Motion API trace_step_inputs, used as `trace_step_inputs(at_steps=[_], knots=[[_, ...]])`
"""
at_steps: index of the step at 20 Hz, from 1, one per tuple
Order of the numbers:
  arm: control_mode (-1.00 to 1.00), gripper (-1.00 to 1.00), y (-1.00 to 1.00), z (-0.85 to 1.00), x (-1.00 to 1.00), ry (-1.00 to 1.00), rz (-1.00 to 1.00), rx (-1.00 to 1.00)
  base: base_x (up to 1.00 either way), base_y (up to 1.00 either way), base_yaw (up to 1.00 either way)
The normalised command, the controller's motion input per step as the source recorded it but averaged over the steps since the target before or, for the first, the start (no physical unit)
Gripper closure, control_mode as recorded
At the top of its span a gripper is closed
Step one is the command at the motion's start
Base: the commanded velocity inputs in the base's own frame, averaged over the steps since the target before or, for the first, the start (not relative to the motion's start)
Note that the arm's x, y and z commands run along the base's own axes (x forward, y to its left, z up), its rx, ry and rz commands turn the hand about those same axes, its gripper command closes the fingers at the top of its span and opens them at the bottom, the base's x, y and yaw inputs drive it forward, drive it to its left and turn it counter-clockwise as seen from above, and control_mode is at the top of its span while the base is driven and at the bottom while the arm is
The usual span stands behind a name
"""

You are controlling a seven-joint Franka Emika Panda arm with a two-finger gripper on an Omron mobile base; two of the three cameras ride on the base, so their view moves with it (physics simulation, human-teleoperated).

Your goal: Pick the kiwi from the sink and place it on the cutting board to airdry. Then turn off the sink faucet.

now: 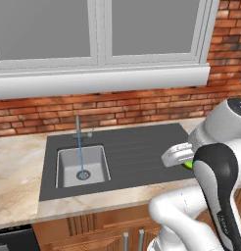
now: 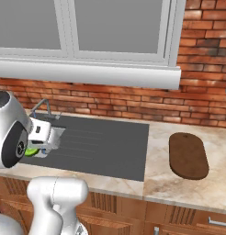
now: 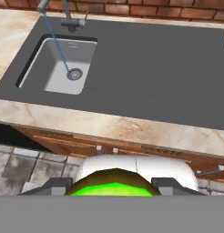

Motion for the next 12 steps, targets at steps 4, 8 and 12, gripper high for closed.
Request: trace_step_inputs(at_steps=[4, 8, 12], knots=[[-1.00, 1.00, -0.78, 0.34, -0.61, 0.00, 0.00, 0.00, 0.00, 0.00, 0.00], [-1.00, 1.00, -0.74, 0.32, -0.53, 0.00, -0.01, 0.00, 0.00, 0.00, 0.00], [-1.00, 1.00, -0.70, 0.26, -0.41, 0.02, -0.06, 0.00, 0.00, 0.00, 0.00]])
